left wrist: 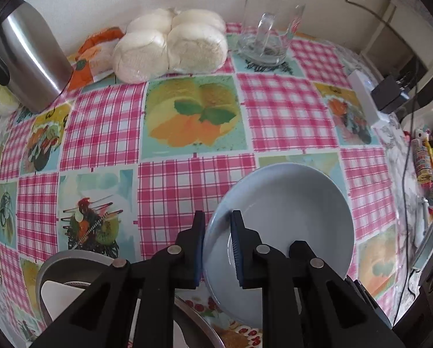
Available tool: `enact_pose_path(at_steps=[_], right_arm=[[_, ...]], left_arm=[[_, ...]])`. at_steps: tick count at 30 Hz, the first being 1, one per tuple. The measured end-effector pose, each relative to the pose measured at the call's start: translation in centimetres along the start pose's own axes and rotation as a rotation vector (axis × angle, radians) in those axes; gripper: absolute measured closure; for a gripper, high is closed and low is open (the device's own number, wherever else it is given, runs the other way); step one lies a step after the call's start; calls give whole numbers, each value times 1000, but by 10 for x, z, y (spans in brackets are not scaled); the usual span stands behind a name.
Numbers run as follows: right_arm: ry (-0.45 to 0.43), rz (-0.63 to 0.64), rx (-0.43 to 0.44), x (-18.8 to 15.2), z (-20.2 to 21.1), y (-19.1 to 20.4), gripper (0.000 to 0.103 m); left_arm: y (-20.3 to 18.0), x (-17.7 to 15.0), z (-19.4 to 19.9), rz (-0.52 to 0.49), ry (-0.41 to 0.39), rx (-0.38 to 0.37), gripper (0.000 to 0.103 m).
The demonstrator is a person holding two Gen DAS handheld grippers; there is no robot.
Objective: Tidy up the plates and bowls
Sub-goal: 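Lift the pale blue bowl with both tools and carry it over the tray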
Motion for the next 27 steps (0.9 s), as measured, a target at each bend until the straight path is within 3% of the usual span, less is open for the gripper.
enact_pose_path(at_steps=[14,27], right_arm=[[-118,94,51,12,80,45,85],[-161,209,72,-11,137,102,85]], left_arm=[[6,3,101,15,-206,-55,85],[63,-30,164,170,-288,-157,85]])
Point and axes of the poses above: each gripper's, at about its wrist camera, not at the fingertips, and z roughly against the way its jaws point, y to its left, x to its top, the point moved 5 cm from there along -z, roughly the way its jaws point, and after that the axes turned 5 degrees about -y, right-handed, at the moved point
